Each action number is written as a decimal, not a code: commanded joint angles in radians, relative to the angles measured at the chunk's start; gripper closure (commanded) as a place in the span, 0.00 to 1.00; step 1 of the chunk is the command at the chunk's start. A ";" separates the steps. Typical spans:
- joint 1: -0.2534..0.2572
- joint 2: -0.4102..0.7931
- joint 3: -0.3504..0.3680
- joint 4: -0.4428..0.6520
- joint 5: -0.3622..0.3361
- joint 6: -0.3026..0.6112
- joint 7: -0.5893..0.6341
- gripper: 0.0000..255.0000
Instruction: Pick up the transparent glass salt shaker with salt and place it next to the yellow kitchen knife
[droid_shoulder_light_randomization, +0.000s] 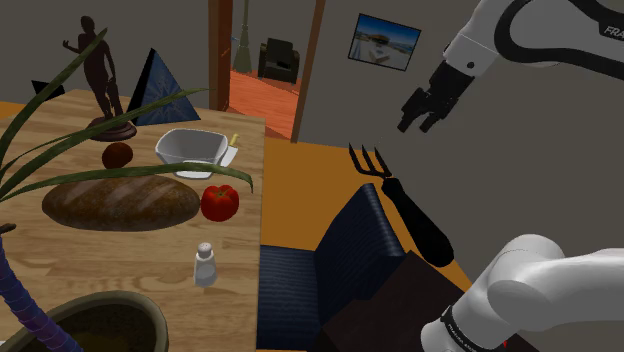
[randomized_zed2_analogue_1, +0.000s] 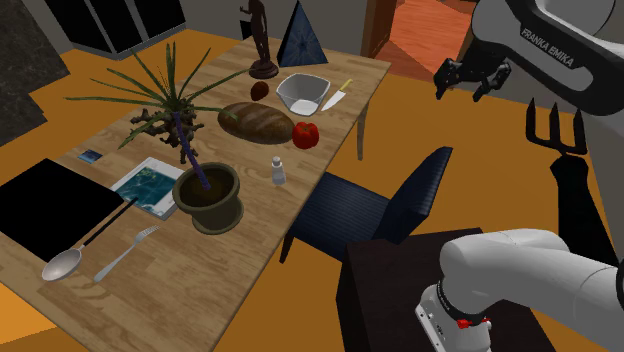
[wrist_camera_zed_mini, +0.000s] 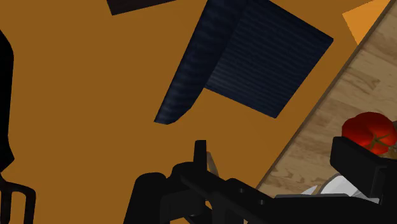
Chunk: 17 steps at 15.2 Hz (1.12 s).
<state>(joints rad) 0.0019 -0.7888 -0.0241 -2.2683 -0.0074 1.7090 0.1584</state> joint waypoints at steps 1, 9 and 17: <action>0.000 0.000 0.000 0.000 0.000 0.000 0.000 0.00; 0.030 -0.013 0.177 -0.143 0.087 0.142 0.223 0.00; 0.053 0.078 0.375 -0.194 0.163 0.304 0.452 0.00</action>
<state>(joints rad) 0.0527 -0.7227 0.3263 -2.4572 0.1471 1.9927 0.5803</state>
